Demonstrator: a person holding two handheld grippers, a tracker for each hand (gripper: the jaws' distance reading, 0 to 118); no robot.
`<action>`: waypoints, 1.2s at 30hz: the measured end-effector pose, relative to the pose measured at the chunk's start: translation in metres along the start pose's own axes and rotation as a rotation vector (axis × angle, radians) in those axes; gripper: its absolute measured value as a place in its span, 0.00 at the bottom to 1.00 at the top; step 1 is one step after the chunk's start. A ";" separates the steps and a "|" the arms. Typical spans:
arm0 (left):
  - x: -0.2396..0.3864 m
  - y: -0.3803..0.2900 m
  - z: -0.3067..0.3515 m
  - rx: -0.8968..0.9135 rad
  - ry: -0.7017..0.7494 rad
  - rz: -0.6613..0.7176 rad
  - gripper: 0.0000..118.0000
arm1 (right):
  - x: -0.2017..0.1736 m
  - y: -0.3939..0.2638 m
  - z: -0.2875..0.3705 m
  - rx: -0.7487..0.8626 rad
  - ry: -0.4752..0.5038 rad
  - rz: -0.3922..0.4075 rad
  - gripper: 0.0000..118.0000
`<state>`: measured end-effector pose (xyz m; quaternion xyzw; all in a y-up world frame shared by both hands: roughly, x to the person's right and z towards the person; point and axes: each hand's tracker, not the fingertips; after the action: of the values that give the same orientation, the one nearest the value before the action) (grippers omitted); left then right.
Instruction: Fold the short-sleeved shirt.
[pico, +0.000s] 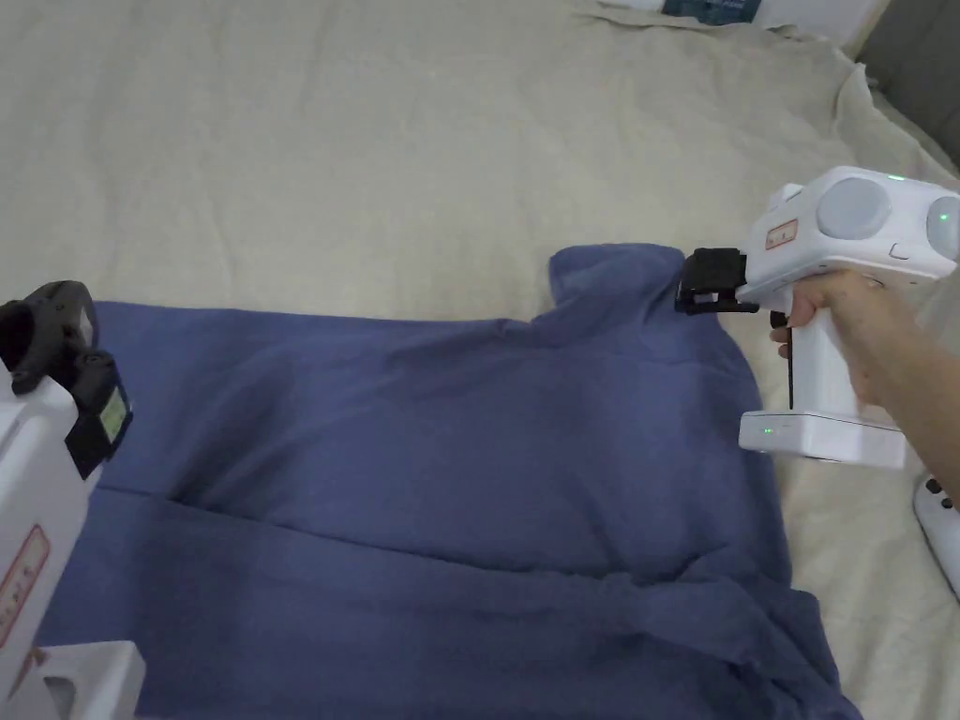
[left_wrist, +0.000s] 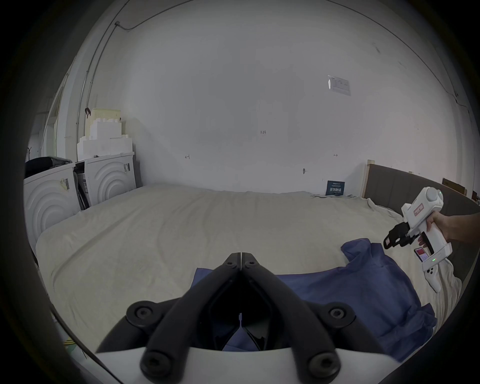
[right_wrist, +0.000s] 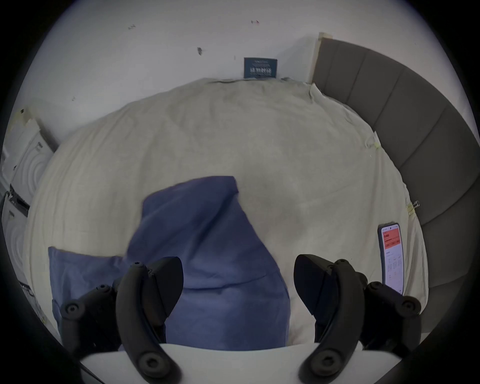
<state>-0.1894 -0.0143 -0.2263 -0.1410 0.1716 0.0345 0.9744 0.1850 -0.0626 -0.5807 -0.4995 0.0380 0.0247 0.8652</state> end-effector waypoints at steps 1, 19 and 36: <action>0.000 -0.001 -0.003 -0.005 0.006 0.002 0.00 | 0.002 0.001 -0.008 -0.027 -0.021 -0.024 0.77; 0.005 -0.011 -0.026 -0.070 0.027 -0.009 0.00 | 0.024 -0.001 -0.059 -0.140 -0.008 -0.071 0.08; -0.035 0.036 -0.076 -0.248 0.004 -0.040 0.89 | 0.007 -0.016 -0.005 -0.026 0.040 -0.033 0.04</action>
<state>-0.2513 -0.0024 -0.2924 -0.2639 0.1650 0.0357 0.9497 0.1929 -0.0751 -0.5705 -0.5115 0.0467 0.0012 0.8580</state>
